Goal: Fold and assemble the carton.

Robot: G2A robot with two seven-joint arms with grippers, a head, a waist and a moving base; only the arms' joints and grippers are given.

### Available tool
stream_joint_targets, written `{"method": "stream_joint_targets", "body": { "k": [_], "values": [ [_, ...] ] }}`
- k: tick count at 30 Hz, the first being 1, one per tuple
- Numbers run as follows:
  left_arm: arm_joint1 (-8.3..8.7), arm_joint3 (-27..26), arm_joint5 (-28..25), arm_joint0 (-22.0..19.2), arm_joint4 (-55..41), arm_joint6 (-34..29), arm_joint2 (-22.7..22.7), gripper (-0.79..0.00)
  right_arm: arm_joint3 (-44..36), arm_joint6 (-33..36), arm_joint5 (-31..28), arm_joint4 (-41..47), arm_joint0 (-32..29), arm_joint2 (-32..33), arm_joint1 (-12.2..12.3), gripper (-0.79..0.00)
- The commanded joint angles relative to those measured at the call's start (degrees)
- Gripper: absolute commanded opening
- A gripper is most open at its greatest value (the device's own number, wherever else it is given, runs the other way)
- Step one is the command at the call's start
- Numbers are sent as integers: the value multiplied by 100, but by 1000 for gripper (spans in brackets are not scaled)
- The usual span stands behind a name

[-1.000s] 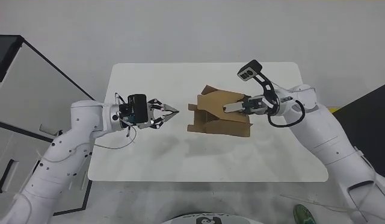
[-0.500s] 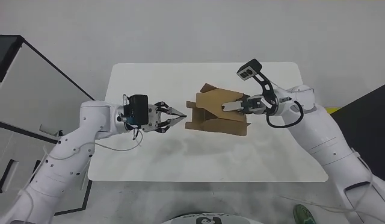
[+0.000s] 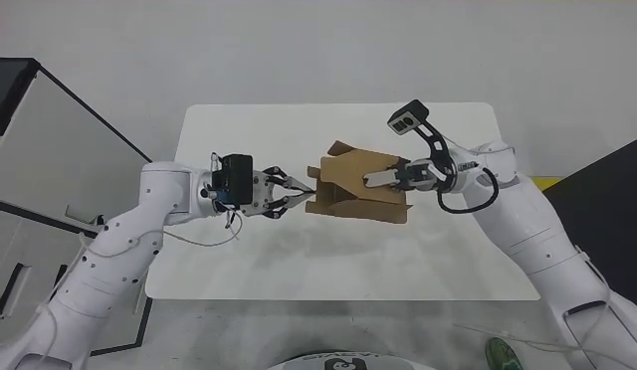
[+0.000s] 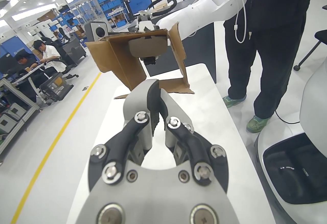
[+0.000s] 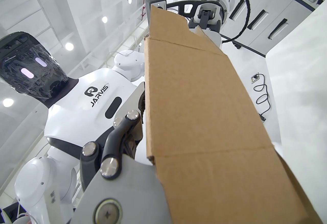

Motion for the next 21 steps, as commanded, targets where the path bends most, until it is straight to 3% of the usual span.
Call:
{"method": "stream_joint_targets", "body": {
  "k": [1, 21],
  "values": [
    [-4, 6, 0, -14, 10, 28, 2, -785, 5, 17, 17, -10, -11, 12, -16, -785],
    [-41, 20, 0, -53, 55, 92, 13, -785, 70, 134, 135, -131, -58, 187, -185, -785]
  ]
}}
